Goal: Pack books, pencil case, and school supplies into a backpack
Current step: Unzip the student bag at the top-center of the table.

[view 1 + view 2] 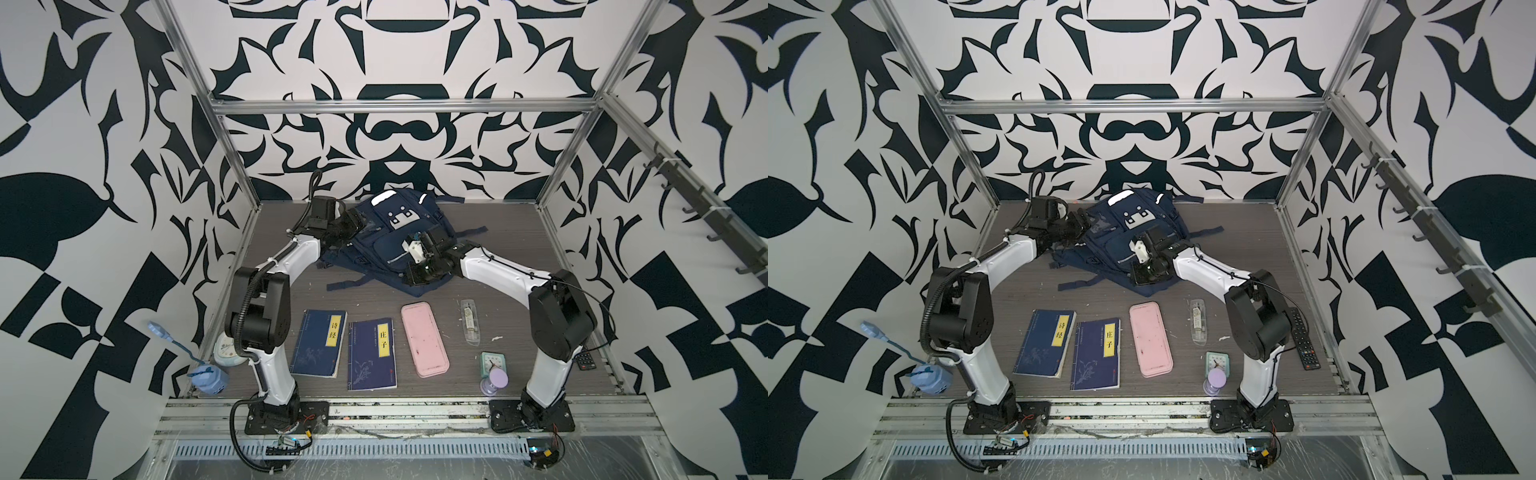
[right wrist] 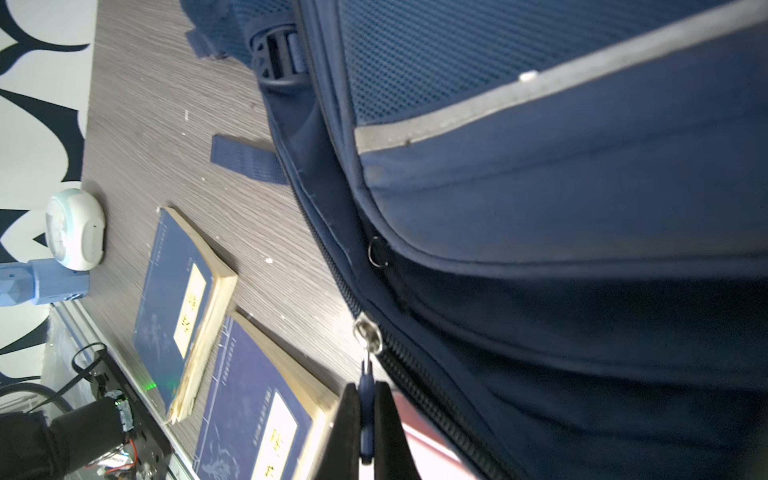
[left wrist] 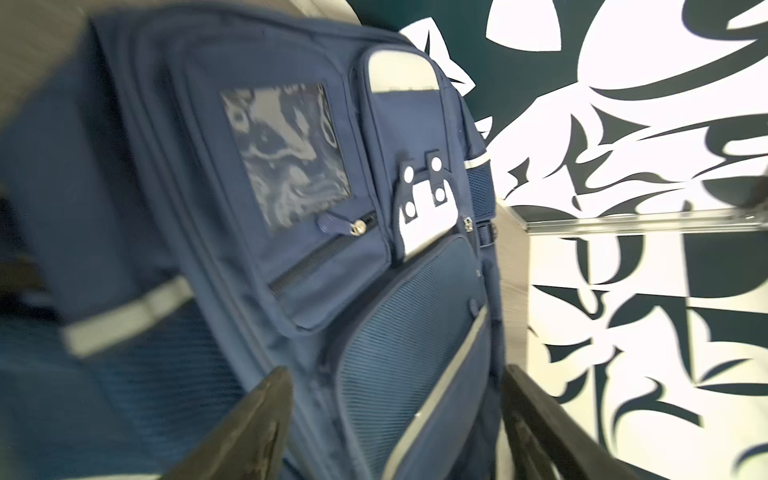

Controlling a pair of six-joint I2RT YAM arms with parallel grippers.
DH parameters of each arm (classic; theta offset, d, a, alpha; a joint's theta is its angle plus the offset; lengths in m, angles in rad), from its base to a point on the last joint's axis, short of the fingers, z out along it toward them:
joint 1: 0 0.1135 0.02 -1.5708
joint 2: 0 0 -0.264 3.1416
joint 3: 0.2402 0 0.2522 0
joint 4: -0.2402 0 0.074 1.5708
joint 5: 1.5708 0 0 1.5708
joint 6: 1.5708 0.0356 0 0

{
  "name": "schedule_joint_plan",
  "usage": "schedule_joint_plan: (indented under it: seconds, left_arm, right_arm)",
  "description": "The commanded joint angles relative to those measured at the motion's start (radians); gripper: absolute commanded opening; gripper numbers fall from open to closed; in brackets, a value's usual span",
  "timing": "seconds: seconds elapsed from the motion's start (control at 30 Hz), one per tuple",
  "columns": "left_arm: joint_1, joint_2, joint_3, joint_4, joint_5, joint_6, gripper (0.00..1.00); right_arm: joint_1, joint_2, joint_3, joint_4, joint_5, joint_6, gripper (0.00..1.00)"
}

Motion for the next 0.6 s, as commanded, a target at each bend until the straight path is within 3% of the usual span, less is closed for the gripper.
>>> schedule_joint_plan:
  seconds: [0.0, 0.3, 0.57]
  left_arm:
    - [0.002, 0.033, 0.059, -0.201, -0.073, 0.144, 0.79]
    - [0.002, 0.209, 0.194, -0.261, -0.031, 0.192, 0.66]
    - [0.002, 0.258, 0.224, -0.284, -0.062, 0.188, 0.62]
  right_arm:
    - [-0.038, -0.065, -0.018, 0.0, 0.012, -0.04, 0.0]
    - [-0.047, -0.058, -0.021, -0.02, 0.021, -0.044, 0.0]
    - [-0.022, -0.047, -0.023, -0.018, 0.017, -0.039, 0.0]
